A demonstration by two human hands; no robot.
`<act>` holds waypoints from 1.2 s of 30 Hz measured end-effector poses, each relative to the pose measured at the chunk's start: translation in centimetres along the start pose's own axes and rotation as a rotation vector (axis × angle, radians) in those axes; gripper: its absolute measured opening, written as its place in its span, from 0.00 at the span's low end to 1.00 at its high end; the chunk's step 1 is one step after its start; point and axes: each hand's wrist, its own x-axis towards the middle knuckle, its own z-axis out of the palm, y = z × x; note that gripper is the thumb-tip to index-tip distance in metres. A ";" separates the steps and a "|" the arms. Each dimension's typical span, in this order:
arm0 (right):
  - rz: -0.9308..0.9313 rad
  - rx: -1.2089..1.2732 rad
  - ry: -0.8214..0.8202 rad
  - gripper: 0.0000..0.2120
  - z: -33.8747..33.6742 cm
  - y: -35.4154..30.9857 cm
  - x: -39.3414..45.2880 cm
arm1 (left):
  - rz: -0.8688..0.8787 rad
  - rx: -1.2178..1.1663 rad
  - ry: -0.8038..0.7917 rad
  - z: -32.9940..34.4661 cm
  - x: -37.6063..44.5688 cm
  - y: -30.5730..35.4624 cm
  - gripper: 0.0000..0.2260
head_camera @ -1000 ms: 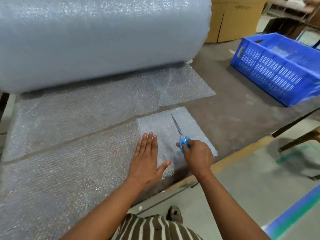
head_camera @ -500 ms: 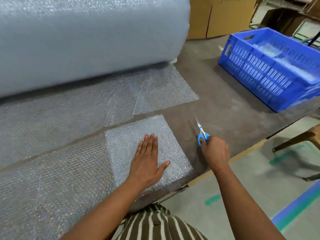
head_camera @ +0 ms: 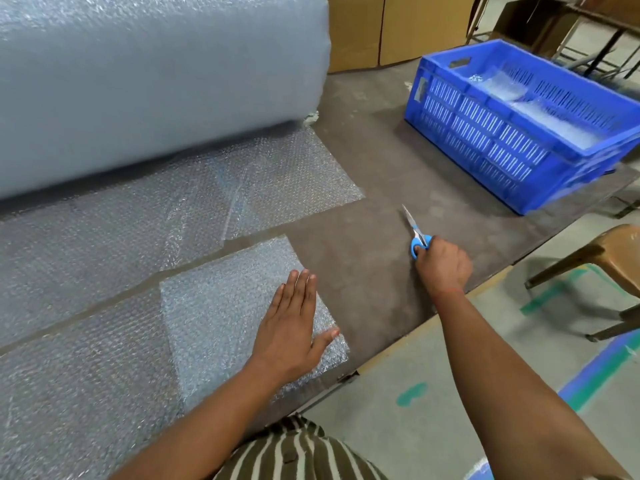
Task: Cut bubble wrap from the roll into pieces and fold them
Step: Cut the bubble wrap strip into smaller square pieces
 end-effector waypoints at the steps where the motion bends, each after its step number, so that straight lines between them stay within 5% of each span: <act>1: -0.016 -0.032 0.011 0.17 0.1 0.0 0.4 | -0.001 -0.012 0.011 0.0 -0.1 0.0 0.44; 6: -0.008 -0.148 0.106 0.19 1.0 0.3 1.0 | -0.047 -0.023 0.017 0.3 -1.2 -0.8 0.45; 9: -0.016 0.096 0.219 0.16 0.5 -0.5 -1.5 | -0.103 -0.054 0.029 0.8 -1.9 -1.4 0.45; 12: -0.171 0.340 0.018 0.13 0.6 -3.3 -6.9 | -0.185 -0.028 0.023 1.1 -2.9 -1.7 0.45; 15: -0.402 0.291 -0.263 0.19 2.0 -6.0 -14.1 | -0.256 -0.035 0.042 1.4 -4.2 -1.8 0.42; 21: -0.588 -0.011 -0.192 0.38 3.6 -8.6 -21.4 | -0.335 -0.020 0.157 3.2 -7.9 -3.0 0.35; 24: -0.506 0.092 -0.282 0.43 4.0 -9.3 -21.4 | -0.348 -0.052 0.087 3.5 -9.6 -3.5 0.37; 32: -0.226 0.411 -0.517 0.36 3.3 -11.0 -20.2 | -0.312 -0.064 -0.015 3.2 -10.5 -4.3 0.39; 36: -0.076 0.746 -0.703 0.19 2.3 -11.5 -19.5 | -0.292 -0.129 -0.019 3.1 -10.7 -4.7 0.39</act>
